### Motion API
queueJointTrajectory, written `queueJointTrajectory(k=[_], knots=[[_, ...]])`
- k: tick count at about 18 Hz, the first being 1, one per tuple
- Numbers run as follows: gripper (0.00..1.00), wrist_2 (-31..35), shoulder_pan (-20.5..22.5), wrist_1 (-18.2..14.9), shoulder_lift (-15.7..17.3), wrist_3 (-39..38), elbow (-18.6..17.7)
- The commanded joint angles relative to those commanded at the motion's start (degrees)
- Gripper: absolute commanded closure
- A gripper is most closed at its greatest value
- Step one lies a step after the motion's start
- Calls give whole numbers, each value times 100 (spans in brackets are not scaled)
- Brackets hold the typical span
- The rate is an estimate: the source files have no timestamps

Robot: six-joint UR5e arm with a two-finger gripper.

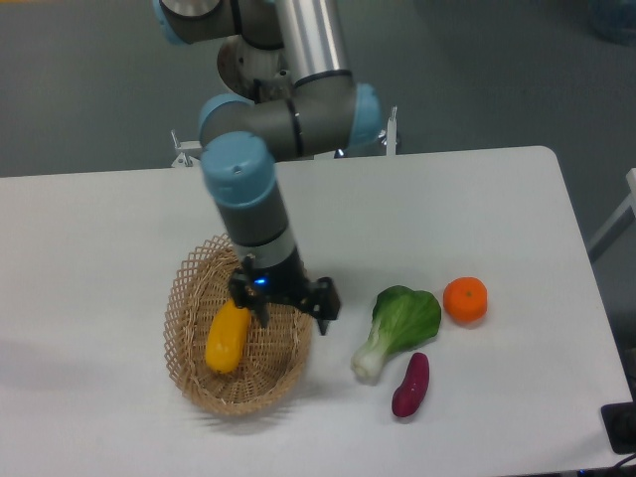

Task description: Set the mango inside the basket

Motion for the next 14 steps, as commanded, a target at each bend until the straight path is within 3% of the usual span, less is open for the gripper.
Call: queueJointTrajectory(k=[3,8,10,14], knots=[[6,-307,422,-536,167,502,254],[5,-721,1081,-2126,378,1634,1028],[5,-844,1301,-2365,484,2048,1099],[5,-1010,1548,-2418,659,2778,1090]])
